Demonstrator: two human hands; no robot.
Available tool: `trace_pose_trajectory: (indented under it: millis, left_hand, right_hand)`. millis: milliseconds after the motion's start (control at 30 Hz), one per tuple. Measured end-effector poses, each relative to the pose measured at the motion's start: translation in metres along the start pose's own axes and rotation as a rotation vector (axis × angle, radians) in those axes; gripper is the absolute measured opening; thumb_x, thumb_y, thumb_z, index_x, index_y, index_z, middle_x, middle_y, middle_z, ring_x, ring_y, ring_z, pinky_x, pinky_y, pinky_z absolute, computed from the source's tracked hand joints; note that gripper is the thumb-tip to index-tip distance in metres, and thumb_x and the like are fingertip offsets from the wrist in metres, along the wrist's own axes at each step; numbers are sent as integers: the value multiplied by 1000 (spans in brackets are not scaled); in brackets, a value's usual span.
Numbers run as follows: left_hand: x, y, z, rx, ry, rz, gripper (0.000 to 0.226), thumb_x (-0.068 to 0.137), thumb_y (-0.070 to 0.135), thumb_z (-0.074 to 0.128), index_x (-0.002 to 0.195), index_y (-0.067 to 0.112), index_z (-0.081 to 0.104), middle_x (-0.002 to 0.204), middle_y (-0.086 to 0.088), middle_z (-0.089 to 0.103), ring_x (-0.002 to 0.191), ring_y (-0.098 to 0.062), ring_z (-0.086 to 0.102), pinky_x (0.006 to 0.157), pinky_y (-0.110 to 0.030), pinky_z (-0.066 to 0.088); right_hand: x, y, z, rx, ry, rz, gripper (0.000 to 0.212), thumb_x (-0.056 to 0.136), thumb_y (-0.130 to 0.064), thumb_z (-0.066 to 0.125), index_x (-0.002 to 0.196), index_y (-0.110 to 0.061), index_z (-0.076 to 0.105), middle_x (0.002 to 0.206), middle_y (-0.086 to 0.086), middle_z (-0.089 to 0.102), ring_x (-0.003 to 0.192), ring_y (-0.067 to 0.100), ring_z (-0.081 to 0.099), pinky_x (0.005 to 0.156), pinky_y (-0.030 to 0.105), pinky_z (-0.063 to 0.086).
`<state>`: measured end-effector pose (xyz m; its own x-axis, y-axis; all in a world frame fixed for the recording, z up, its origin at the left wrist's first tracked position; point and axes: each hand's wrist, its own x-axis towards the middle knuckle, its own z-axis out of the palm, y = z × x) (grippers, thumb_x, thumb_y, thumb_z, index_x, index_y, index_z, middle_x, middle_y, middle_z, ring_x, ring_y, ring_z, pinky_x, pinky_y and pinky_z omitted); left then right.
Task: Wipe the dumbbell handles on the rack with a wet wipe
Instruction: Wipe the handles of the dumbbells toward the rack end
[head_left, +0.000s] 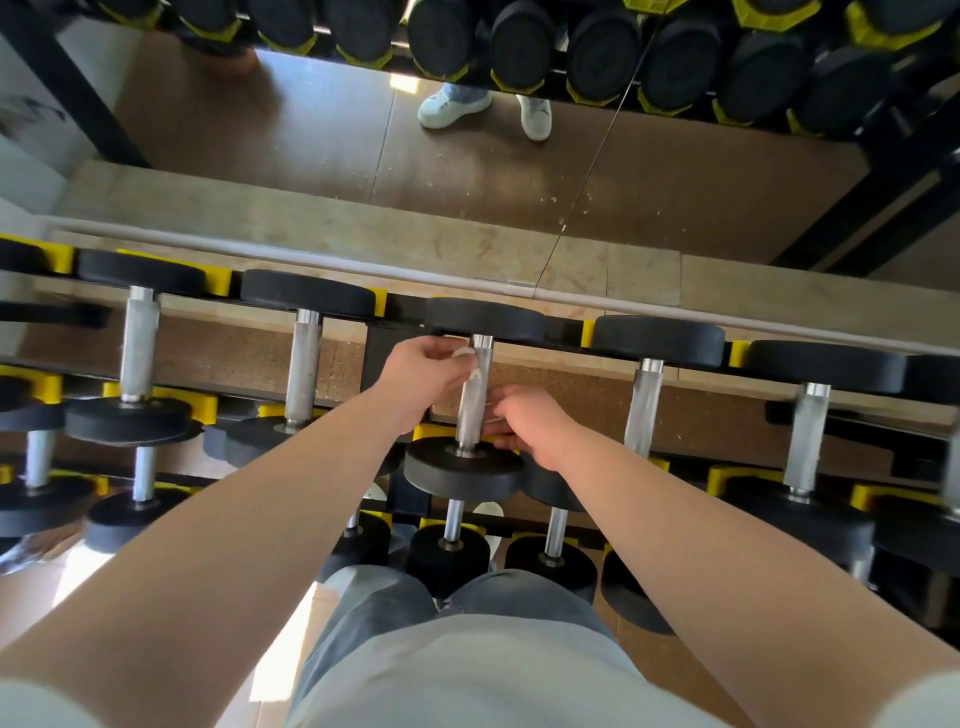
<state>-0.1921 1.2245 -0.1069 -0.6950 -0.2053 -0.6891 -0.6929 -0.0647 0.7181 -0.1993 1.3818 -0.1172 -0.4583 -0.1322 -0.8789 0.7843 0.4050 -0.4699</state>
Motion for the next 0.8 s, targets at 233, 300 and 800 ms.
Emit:
trace_pose_trajectory:
  millis: [233, 300, 800]
  left_hand:
    - [-21, -11, 1, 801, -174, 90, 16, 84, 29, 82, 99, 32, 78, 101, 10, 73, 89, -8, 67, 78, -23, 55]
    - [-27, -17, 5, 908, -212, 93, 17, 83, 28, 83, 99, 32, 80, 99, 11, 72, 91, -9, 65, 84, -24, 53]
    - [-26, -6, -3, 30, -75, -51, 24, 97, 11, 66, 119, 21, 69, 113, -2, 75, 100, -18, 74, 86, -34, 62]
  right_hand:
    - [-3, 6, -4, 16, 16, -75, 26, 103, -6, 49, 105, -25, 67, 105, 5, 75, 101, 24, 72, 89, 37, 61]
    - [-4, 6, -3, -24, 62, -108, 28, 101, -2, 53, 111, -24, 67, 107, 4, 73, 97, 22, 71, 79, 31, 62]
    - [-15, -6, -1, 91, 277, -422, 25, 95, -18, 72, 115, -30, 63, 108, -8, 67, 90, 11, 71, 75, 23, 57]
